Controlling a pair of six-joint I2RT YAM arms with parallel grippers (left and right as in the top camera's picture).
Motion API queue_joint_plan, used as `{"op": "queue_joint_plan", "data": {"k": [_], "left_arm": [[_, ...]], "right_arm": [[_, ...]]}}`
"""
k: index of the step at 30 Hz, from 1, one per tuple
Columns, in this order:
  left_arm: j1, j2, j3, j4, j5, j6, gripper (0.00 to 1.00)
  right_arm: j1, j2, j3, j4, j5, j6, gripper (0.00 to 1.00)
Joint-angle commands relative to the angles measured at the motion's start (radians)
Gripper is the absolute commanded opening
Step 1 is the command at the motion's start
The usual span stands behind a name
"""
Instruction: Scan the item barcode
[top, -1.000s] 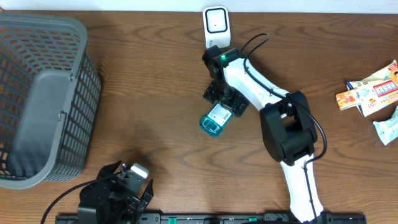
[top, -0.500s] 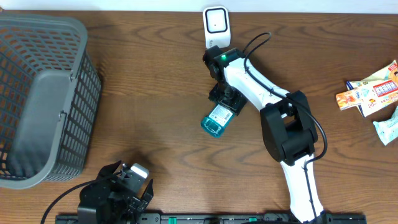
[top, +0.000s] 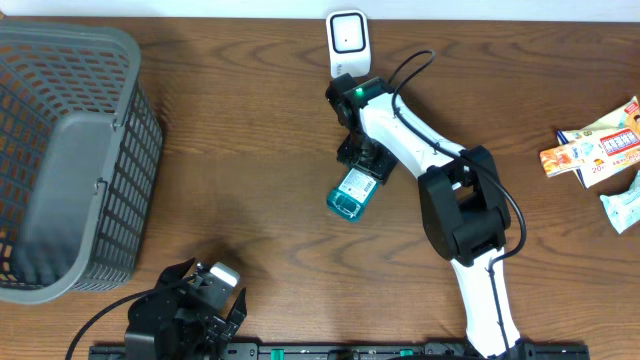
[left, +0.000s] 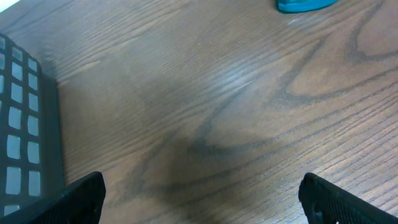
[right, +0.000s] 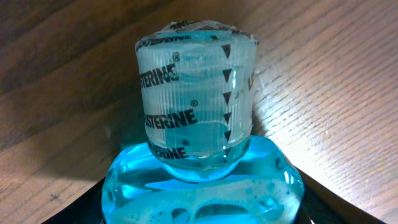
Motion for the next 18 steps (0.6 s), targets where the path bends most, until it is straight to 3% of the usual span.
{"op": "queue_joint_plan", "data": {"k": [1, 7, 18], "left_arm": [[0.004, 0.000, -0.003, -0.011, -0.014, 0.010, 0.99], [0.004, 0.000, -0.003, -0.011, -0.014, 0.010, 0.99], [0.004, 0.000, -0.003, -0.011, -0.013, 0.010, 0.99]], "right_arm": [[-0.024, -0.053, 0.005, 0.005, 0.042, -0.057, 0.41], [-0.018, -0.162, 0.005, -0.009, 0.137, -0.081, 0.39], [0.111, -0.288, 0.005, -0.047, 0.563, -0.049, 0.38]]}}
